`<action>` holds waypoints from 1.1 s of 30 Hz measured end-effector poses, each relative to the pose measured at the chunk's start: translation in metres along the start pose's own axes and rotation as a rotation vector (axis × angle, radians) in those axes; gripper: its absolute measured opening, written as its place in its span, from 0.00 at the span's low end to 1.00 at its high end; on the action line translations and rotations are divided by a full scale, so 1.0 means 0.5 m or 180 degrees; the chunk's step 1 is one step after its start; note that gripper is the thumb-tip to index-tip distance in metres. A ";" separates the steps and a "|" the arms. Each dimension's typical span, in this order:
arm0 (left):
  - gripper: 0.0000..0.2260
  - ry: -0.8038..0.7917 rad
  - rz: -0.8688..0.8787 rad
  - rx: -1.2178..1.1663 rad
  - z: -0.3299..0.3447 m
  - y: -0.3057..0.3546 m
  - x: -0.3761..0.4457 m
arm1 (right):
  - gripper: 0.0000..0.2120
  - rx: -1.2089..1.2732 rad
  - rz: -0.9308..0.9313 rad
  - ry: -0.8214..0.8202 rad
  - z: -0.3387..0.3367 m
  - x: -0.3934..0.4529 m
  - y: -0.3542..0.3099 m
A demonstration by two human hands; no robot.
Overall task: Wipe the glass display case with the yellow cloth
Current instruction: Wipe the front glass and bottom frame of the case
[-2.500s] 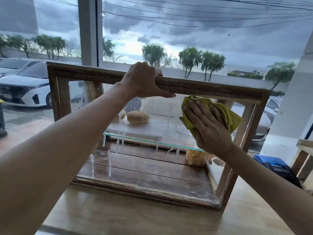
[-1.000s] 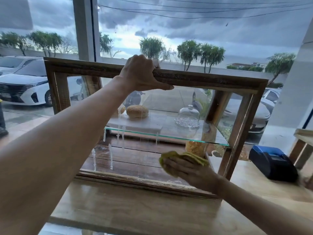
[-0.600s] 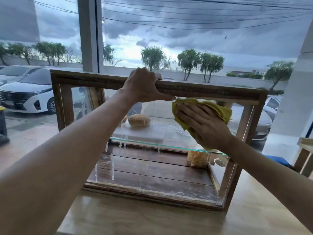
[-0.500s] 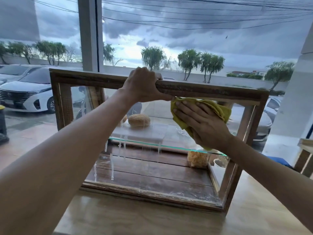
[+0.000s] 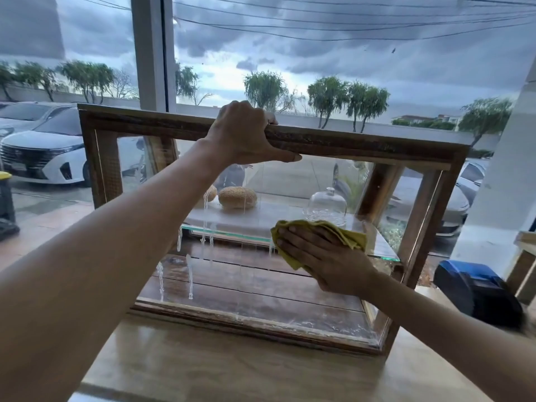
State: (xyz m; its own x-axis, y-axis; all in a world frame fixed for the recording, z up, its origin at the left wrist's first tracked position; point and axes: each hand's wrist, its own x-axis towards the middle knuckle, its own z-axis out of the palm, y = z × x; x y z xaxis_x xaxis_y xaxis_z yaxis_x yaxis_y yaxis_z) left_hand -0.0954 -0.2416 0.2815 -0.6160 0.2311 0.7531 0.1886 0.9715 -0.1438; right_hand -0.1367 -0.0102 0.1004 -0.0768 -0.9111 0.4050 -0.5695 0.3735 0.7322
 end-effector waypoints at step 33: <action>0.43 -0.0302 0.0007 0.0187 -0.004 -0.005 0.018 | 0.28 0.0243 0.0582 0.1149 -0.031 0.001 -0.045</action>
State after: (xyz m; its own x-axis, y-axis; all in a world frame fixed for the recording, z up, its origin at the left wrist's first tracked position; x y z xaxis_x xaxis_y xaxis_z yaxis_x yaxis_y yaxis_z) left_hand -0.0996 -0.2419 0.2900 -0.6859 0.2346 0.6888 0.1467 0.9717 -0.1850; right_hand -0.1112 -0.0160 0.0928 0.1019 -0.7062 0.7006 -0.6333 0.4971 0.5932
